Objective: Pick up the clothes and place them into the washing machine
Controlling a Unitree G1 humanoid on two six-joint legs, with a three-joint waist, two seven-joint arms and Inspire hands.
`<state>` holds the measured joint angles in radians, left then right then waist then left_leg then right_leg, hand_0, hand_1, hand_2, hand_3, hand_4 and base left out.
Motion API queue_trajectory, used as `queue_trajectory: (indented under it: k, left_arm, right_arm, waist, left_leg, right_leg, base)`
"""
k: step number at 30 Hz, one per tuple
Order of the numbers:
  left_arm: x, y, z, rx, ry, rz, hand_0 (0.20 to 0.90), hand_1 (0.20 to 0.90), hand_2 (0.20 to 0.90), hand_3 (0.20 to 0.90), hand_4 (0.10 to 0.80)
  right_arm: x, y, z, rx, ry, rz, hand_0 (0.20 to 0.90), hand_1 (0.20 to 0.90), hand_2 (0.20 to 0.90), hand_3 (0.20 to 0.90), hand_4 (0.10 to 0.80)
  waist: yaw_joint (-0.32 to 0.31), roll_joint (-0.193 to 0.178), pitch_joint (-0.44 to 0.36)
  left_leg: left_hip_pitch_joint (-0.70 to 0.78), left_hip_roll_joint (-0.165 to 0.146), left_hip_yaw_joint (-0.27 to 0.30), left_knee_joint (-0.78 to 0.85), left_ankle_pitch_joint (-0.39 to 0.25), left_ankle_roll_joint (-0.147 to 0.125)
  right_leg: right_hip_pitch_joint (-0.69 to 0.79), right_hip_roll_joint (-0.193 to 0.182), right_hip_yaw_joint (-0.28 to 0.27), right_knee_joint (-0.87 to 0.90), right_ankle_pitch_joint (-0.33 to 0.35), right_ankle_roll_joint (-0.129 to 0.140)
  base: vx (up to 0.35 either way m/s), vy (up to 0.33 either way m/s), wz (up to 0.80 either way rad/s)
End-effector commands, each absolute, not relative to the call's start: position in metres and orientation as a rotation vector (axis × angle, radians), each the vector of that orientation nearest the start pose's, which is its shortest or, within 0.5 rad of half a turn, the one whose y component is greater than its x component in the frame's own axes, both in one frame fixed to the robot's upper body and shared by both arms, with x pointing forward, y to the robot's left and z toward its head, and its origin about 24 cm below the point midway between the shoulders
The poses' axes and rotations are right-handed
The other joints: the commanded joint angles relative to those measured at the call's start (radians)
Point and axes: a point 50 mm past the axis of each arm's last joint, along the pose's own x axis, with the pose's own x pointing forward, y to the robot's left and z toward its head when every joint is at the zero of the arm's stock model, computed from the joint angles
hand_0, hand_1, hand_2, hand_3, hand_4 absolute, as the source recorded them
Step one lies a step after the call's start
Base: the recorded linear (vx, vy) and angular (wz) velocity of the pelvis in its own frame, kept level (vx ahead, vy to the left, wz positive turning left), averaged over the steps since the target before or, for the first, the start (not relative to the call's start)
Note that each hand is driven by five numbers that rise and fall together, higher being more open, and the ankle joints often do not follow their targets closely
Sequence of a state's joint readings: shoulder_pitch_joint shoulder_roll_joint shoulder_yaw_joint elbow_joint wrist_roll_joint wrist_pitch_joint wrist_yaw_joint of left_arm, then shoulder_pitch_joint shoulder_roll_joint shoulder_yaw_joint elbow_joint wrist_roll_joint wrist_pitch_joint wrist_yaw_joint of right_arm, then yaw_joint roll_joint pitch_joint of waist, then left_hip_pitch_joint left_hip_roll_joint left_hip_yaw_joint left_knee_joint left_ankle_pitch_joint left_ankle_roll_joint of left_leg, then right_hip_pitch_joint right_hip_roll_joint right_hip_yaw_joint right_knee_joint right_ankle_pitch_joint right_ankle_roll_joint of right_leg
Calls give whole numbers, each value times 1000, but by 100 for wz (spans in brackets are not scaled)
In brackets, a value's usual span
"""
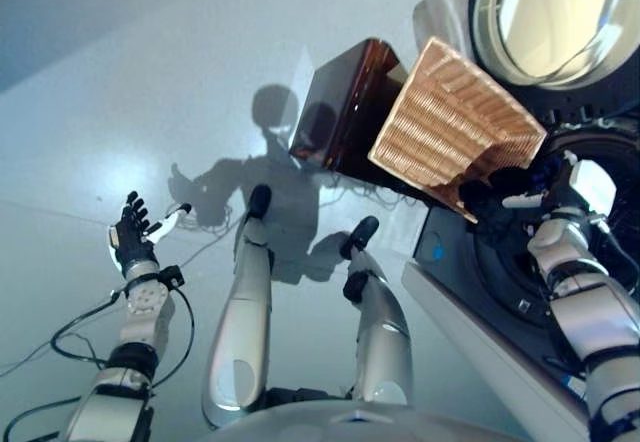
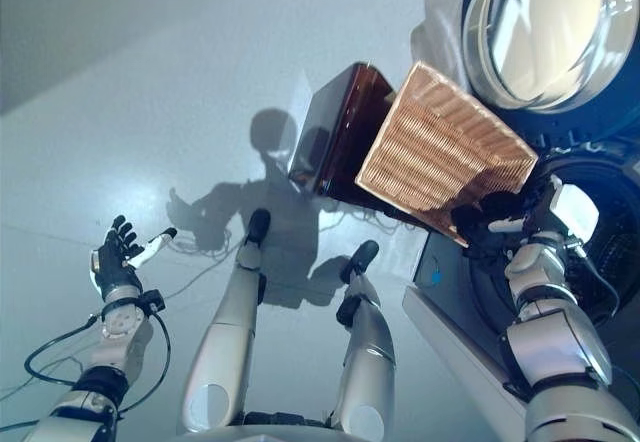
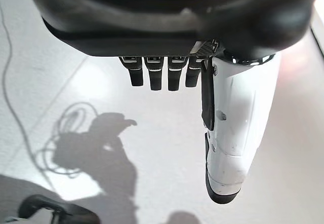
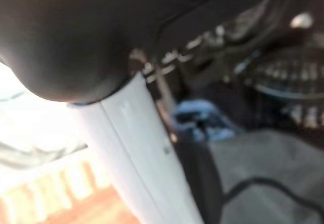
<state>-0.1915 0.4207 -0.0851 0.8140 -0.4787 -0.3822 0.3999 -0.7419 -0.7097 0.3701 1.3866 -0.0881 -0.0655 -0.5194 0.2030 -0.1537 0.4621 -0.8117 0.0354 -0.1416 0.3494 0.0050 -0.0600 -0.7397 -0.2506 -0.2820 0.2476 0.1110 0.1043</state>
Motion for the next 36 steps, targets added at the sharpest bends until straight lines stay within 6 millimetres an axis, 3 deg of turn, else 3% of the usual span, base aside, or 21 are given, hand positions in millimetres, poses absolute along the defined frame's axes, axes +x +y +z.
queue_trajectory:
  k: [1,9,11,12,20,24,29,35,36]
  left_arm:
    - [223,312,-23,43,172,711,900,900,900,900,800]
    - [224,311,-14,-29,112,750,900,900,900,900,800]
    - [228,297,-17,-56,108,725,900,900,900,900,800]
    - [232,284,-17,-53,103,661,900,900,900,900,800]
    - [240,281,-8,-11,58,664,900,900,900,900,800]
    - [240,277,-9,-6,56,657,900,900,900,900,800]
    - [243,271,-4,-4,31,628,900,900,900,900,800]
    - [244,274,4,-5,-11,652,900,900,900,900,800]
    - [246,273,6,-9,-20,649,900,900,900,900,800]
  right_arm:
    - [278,-430,115,-1176,417,-913,900,900,900,900,800]
    - [301,-422,166,-1194,229,-969,900,900,900,900,800]
    - [271,-440,130,-1184,378,-1007,900,900,900,900,800]
    - [250,-455,121,-1171,477,-1061,900,900,900,900,800]
    - [226,-461,96,-1189,582,-1056,900,900,900,900,800]
    - [224,-462,97,-1197,573,-1076,900,900,900,900,800]
    - [234,-462,113,-1225,534,-1105,900,900,900,900,800]
    - [234,-461,113,-1245,528,-1117,900,900,900,900,800]
    - [235,-460,114,-1240,519,-1118,837,837,837,837,755]
  waist:
    - [-36,59,38]
    - [-71,78,57]
    - [-80,96,57]
    - [-72,118,57]
    - [-73,145,57]
    - [-78,157,57]
    - [-77,179,57]
    - [-73,191,58]
    - [-72,193,58]
  left_leg:
    - [-28,-40,0,-26,39,-6]
    - [-148,-51,23,58,3,7]
    - [-182,-61,30,87,-4,12]
    - [-202,-70,27,99,-7,18]
    - [-231,-78,51,142,-28,32]
    - [-254,-81,58,149,-30,34]
    - [-283,-89,61,155,-28,38]
    - [-333,-93,71,157,-30,41]
    - [-342,-95,72,163,-32,42]
  right_leg:
    - [-26,42,6,194,-183,-6]
    - [-151,28,40,283,-208,-10]
    - [-183,18,46,307,-208,-9]
    - [-206,9,55,327,-212,-10]
    - [-255,1,86,377,-222,-18]
    - [-278,0,98,375,-218,-18]
    - [-315,-5,108,384,-213,-16]
    - [-375,-8,122,387,-205,-14]
    - [-385,-9,126,387,-204,-13]
  base:
    - [-42,64,-5]
    - [-26,62,-7]
    - [-33,95,-8]
    - [-34,75,-1]
    - [-20,41,-2]
    - [-12,31,-8]
    - [-1,6,-1]
    - [-7,18,2]
    - [0,0,0]
